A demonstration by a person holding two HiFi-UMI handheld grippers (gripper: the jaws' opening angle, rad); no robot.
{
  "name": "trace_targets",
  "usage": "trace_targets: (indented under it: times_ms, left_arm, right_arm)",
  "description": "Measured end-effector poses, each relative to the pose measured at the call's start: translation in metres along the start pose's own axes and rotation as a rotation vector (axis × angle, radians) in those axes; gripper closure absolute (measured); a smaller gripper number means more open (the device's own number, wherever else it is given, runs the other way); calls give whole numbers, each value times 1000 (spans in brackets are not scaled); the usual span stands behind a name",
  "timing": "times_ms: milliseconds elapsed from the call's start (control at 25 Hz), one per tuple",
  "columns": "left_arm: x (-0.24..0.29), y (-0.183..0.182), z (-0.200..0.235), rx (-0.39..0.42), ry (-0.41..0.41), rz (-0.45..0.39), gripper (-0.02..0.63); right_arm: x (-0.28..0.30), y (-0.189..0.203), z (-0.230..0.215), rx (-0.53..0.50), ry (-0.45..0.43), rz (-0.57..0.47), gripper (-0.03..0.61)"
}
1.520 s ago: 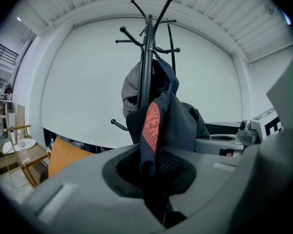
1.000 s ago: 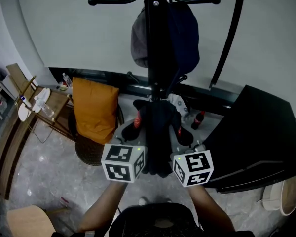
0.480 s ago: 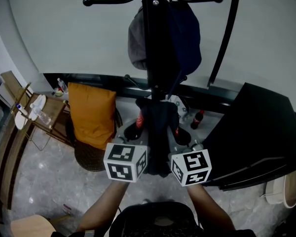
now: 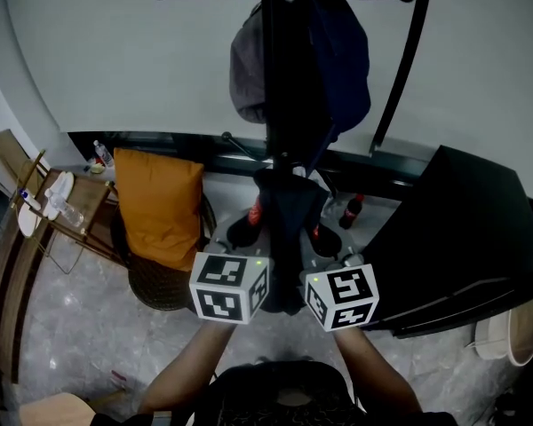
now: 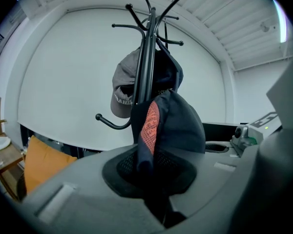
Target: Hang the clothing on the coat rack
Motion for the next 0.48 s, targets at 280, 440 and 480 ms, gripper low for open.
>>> trace_targets:
  times_ms: [280,440,480]
  left_arm:
    - [6,5,2,-14,9,1,578]
    - [8,6,1,-14,9,4,578]
    - [8,7,1,-14,8,4,578]
  right_arm:
    - [7,3,-1,3,6,5,557]
    - [8,3,-1,1,-1,12,557]
    - [9,4,0,1,-3,13,557]
Point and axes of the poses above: the fingertips, and each gripper's own axes: x forward along the fingers, z to its left, y out of its underside, the point moved 5 cm from there along -x, backward along the fingers, and after that the axes turned 12 degrees about -y, right-handed, at the moved point
